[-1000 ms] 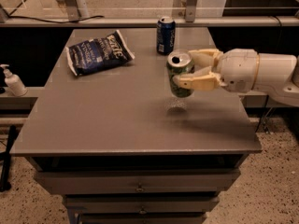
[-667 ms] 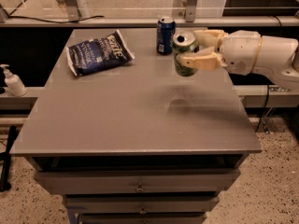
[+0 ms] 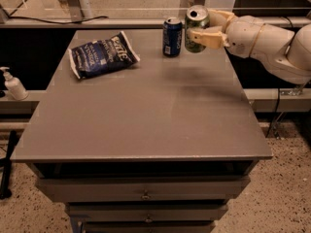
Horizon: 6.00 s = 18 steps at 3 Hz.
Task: Move green can near pepsi can
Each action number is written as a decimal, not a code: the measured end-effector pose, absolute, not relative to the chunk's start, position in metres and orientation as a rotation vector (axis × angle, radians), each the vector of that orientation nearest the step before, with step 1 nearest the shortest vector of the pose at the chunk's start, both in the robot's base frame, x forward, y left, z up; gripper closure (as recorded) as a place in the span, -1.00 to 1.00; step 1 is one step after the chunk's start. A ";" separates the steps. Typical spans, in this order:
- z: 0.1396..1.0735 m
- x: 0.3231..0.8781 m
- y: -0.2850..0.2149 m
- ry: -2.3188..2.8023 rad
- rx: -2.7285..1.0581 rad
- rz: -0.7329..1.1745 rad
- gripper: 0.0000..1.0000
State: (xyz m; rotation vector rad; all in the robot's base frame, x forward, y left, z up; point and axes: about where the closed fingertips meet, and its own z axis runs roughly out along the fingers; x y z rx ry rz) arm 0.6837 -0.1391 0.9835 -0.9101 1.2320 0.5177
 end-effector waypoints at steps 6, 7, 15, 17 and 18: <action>0.906 0.779 -0.156 1.457 -0.651 0.560 0.68; 0.902 0.780 -0.158 1.472 -0.615 0.578 0.22; 0.929 0.699 -0.181 1.460 -0.794 0.570 -1.00; 0.950 0.637 -0.197 1.426 -0.921 0.617 -1.00; 0.950 0.637 -0.197 1.426 -0.922 0.617 -1.00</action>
Offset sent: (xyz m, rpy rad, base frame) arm 0.0713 -0.0516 -0.0409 0.0357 0.0636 -0.2196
